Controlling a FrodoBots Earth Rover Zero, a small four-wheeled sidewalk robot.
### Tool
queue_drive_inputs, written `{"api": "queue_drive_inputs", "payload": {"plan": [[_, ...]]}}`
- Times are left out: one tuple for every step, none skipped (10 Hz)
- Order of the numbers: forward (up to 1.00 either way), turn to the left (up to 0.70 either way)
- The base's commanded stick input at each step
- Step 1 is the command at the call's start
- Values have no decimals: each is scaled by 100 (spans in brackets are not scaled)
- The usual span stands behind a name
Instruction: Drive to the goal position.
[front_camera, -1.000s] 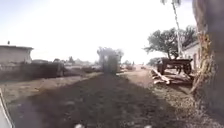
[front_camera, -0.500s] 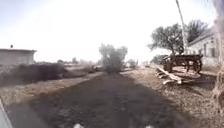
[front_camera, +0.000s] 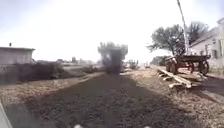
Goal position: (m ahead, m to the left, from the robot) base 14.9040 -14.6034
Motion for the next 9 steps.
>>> {"api": "queue_drive_inputs", "payload": {"plan": [[70, -13], [70, -11], [70, 0], [70, 0], [70, 0], [70, 0], [70, 0], [70, 0], [70, 0]]}}
